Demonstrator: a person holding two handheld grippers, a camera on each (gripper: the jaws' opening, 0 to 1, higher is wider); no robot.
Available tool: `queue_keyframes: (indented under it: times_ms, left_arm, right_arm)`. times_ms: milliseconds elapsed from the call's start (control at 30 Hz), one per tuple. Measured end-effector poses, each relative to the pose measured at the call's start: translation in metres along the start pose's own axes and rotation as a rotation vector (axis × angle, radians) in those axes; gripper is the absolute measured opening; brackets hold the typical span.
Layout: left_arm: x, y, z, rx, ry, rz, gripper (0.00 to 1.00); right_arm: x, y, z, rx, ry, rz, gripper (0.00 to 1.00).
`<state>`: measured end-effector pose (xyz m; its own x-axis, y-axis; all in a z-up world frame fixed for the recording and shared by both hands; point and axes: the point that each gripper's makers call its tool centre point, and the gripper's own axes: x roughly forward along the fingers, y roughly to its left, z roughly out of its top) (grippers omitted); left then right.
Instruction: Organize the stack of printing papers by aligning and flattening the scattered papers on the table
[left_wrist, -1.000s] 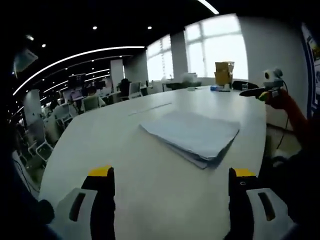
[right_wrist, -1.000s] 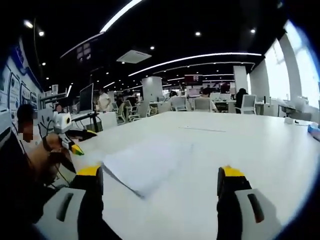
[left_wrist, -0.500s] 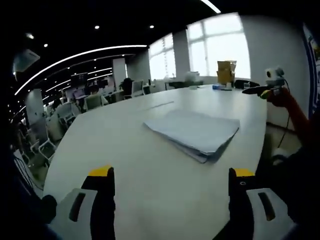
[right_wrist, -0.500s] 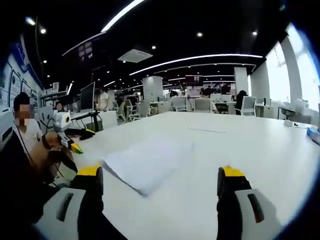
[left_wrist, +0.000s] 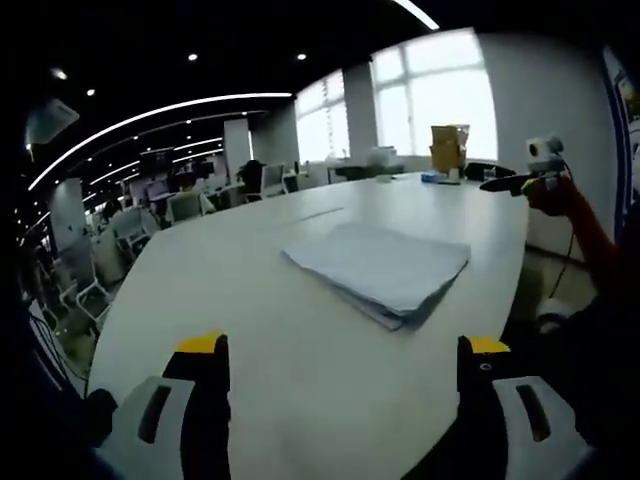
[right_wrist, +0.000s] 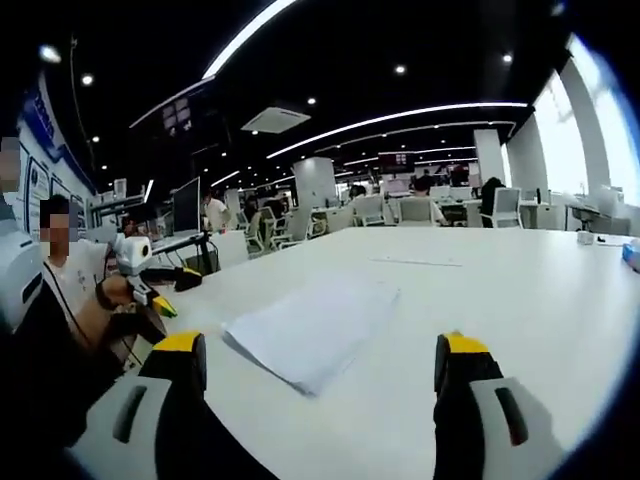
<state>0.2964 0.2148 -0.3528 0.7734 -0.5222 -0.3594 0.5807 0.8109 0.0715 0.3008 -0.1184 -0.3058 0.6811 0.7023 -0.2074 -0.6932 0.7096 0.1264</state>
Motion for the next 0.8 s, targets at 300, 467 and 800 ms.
queue_keyframes:
  times_ms: [300, 467, 800]
  left_arm:
    - [-0.0012, -0.0022, -0.0028, 0.001, 0.015, -0.005, 0.97]
    - [-0.0006, -0.0034, -0.0034, 0.004, 0.021, -0.006, 0.97]
    - [0.0023, -0.0073, -0.0058, 0.006, 0.025, -0.02, 0.97]
  right_arm:
    - [0.0008, 0.0001, -0.0064, -0.004, 0.021, 0.001, 0.9]
    - [0.0014, 0.0019, -0.0071, 0.02, 0.016, 0.024, 0.9]
    - [0.0012, 0.0038, -0.0087, 0.029, 0.011, 0.034, 0.9]
